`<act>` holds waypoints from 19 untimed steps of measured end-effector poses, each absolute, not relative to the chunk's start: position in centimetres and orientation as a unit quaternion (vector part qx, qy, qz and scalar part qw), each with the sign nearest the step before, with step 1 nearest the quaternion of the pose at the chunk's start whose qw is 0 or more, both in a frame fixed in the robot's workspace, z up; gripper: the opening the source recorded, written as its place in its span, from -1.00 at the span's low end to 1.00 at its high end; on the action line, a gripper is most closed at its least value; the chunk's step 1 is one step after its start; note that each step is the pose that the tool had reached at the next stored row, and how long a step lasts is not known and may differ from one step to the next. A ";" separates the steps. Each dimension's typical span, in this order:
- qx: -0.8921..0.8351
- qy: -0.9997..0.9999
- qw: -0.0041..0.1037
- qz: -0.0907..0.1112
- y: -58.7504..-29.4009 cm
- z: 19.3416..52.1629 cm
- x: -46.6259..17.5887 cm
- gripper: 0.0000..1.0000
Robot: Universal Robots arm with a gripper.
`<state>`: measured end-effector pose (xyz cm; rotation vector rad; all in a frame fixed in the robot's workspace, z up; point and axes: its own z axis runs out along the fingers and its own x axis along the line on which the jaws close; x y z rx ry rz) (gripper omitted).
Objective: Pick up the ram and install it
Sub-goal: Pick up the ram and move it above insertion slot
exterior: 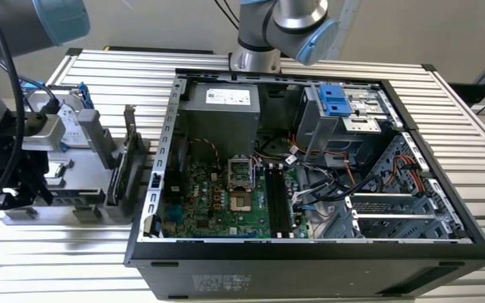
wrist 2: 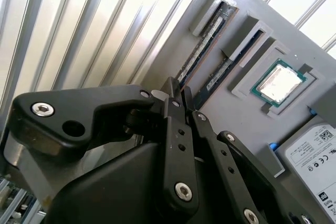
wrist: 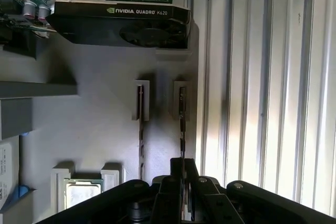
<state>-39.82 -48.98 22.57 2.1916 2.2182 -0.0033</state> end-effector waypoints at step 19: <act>0.703 0.711 0.012 -0.001 -49.0 23.6 -39.8 -1.00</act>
